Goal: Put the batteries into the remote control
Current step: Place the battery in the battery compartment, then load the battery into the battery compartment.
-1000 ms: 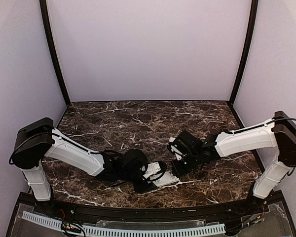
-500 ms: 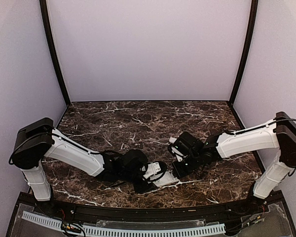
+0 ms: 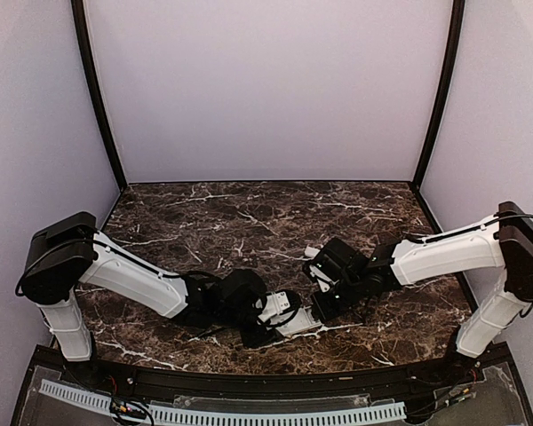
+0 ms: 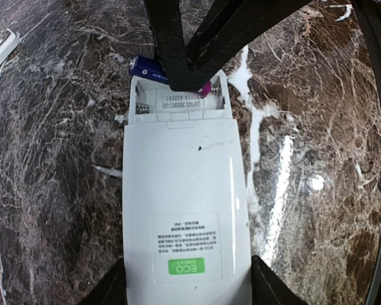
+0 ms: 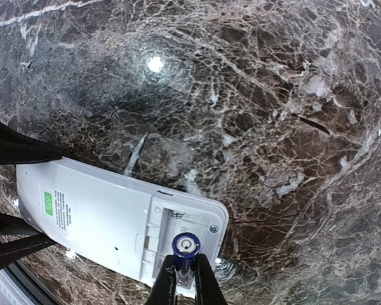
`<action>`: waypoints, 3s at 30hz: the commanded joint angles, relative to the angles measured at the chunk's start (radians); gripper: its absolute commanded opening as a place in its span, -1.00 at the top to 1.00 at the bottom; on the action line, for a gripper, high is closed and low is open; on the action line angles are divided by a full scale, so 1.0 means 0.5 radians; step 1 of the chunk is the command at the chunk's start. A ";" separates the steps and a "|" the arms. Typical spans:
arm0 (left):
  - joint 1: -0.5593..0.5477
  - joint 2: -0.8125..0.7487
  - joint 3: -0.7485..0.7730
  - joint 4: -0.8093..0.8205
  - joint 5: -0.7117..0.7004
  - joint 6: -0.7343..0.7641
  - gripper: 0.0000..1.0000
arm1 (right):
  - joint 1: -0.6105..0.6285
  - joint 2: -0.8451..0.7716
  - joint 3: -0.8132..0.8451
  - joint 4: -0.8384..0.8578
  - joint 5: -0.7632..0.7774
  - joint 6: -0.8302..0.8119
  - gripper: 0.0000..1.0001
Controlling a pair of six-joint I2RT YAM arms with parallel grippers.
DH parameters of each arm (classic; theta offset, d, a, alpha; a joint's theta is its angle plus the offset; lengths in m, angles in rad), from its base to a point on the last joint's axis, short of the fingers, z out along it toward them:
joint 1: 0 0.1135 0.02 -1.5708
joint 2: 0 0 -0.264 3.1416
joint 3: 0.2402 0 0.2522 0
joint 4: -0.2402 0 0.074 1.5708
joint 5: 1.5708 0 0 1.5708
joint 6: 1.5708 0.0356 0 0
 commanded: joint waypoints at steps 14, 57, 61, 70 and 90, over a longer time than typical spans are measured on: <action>-0.021 0.039 -0.078 -0.235 -0.108 0.057 0.28 | 0.004 0.101 -0.052 -0.285 0.039 0.001 0.69; -0.036 0.083 -0.069 -0.242 -0.092 0.069 0.27 | -0.286 0.154 0.273 0.005 -0.394 -0.197 0.72; -0.034 0.088 -0.066 -0.242 -0.091 0.066 0.27 | -0.279 0.180 0.281 0.043 -0.430 -0.217 0.77; -0.034 0.099 -0.060 -0.245 -0.093 0.066 0.27 | -0.264 0.204 0.279 0.038 -0.417 -0.241 0.85; -0.035 0.111 -0.053 -0.248 -0.109 0.060 0.27 | -0.179 0.198 0.215 -0.077 -0.285 -0.263 0.90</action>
